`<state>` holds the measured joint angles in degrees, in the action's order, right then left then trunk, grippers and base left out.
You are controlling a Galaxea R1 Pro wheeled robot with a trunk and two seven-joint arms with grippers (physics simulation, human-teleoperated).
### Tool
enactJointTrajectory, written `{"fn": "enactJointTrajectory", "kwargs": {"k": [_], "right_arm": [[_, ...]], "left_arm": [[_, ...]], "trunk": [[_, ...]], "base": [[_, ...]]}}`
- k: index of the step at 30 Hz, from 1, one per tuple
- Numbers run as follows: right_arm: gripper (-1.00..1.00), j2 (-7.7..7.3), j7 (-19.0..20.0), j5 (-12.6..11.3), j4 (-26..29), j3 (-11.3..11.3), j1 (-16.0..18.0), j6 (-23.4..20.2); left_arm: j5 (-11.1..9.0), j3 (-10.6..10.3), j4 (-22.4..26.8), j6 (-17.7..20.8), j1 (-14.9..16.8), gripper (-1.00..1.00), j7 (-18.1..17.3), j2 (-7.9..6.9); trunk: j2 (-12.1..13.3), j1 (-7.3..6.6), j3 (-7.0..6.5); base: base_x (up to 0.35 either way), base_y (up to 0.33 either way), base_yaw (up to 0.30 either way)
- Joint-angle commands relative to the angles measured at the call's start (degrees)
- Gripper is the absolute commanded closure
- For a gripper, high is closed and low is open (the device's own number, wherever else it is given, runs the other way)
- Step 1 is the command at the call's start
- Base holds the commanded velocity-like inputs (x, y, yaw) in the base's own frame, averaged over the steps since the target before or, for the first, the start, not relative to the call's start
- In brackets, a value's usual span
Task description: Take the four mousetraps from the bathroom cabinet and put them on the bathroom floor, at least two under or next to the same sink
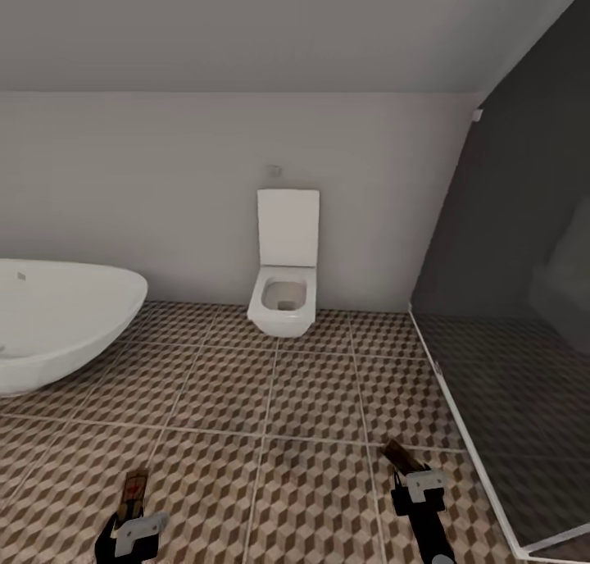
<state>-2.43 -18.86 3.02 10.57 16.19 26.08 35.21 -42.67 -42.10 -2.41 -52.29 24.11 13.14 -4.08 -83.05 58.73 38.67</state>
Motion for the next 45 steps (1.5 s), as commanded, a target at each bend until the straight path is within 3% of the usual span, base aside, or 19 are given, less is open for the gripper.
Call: {"fn": "enactJointTrajectory", "kwargs": {"k": [1, 45], "right_arm": [[1.00, -0.03, -0.6, 0.3, 0.0, 0.4, 0.0, 0.0], [1.00, -0.03, -0.6, 0.4, 0.0, 0.4, -0.4, 0.0]], "left_arm": [[0.2, -0.4, -0.1, -0.1, 0.1, 1.00, 0.6, 0.04], [0.2, -0.5, -0.1, 0.0, 0.1, 1.00, 0.5, 0.04]], "trunk": [[0.0, 0.00, 0.05], [0.0, 0.00, 0.05]], "base": [[0.000, 0.000, 0.260], [0.000, 0.000, 0.260]]}}
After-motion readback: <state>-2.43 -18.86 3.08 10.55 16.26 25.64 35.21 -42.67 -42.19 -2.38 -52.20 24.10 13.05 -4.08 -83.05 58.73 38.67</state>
